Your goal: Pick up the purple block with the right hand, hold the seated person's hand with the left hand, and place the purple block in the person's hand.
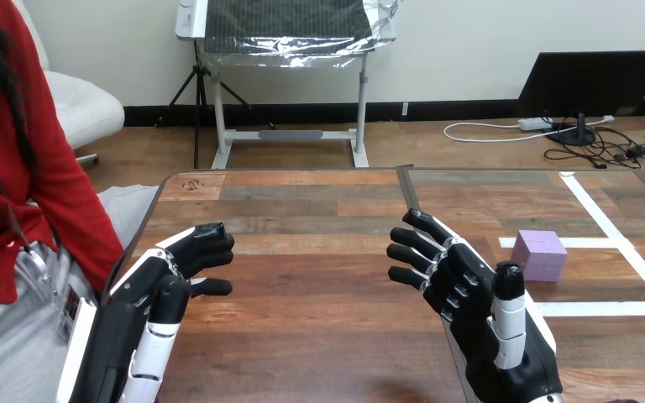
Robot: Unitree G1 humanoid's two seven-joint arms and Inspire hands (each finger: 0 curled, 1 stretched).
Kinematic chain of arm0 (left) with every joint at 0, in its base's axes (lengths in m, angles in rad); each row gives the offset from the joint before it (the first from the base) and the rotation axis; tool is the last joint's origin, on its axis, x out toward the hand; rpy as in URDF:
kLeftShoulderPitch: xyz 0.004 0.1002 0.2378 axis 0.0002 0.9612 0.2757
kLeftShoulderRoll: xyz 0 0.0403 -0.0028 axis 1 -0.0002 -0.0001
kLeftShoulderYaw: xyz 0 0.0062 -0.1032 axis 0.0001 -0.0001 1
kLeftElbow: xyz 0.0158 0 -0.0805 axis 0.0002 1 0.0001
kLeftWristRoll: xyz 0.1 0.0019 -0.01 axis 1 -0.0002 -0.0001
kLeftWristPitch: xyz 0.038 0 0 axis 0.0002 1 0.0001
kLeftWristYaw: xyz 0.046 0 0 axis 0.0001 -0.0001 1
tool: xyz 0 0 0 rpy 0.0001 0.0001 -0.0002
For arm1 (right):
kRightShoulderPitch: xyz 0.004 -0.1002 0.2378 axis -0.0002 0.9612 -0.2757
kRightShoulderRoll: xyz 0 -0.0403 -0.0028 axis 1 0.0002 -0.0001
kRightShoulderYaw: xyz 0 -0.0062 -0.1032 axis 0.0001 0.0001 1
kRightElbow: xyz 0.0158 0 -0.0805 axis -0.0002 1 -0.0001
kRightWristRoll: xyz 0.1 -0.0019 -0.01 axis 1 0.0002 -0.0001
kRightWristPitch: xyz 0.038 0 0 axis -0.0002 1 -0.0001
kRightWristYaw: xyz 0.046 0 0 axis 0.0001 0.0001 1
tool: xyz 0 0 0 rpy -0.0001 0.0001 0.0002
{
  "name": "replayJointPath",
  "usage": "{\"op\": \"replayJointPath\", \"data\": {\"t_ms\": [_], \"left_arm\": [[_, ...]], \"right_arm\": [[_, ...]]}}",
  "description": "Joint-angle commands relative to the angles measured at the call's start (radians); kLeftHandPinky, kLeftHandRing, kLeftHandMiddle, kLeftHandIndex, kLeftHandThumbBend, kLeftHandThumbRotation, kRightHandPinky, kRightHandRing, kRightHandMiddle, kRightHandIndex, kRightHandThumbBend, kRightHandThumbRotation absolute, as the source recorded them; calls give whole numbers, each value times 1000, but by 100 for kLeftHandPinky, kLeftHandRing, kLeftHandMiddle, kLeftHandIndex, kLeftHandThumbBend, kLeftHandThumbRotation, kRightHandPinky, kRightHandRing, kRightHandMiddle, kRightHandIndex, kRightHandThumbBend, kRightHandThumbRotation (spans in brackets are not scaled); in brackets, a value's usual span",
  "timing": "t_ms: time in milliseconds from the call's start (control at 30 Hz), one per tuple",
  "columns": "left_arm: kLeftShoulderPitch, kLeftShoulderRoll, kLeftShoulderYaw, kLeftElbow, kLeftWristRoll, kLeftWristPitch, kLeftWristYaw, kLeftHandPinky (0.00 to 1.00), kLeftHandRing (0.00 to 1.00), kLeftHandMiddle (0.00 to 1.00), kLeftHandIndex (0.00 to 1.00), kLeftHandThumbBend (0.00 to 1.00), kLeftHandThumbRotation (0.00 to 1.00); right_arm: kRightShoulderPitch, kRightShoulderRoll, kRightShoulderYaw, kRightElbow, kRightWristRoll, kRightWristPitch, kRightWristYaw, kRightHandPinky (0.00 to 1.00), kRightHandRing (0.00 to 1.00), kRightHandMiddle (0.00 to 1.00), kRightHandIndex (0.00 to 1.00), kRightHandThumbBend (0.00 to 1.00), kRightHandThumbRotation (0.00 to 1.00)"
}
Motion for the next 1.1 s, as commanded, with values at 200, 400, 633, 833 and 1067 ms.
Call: {"op": "replayJointPath", "data": {"t_ms": [200,400,633,833,1067], "left_arm": [[-67,-11,6,-31,-15,2,-4,63,75,75,72,59,90],[-70,-13,6,-35,-13,14,0,63,76,75,72,59,90],[-76,-13,7,-38,-9,21,2,63,75,75,72,59,90],[-82,-13,9,-42,-3,31,5,61,75,75,72,59,90],[-94,-11,15,-30,14,20,9,60,74,74,72,58,92]], "right_arm": [[-57,-7,-6,-40,1,4,5,80,85,84,87,100,100],[-85,-11,-12,-9,1,4,12,81,86,85,87,100,100],[-155,-28,-30,67,-24,-5,5,82,85,86,87,100,100],[-268,-66,-56,204,-62,-33,4,86,86,87,88,100,100],[-429,-138,-73,400,-132,-58,-25,92,91,90,91,99,100]]}}
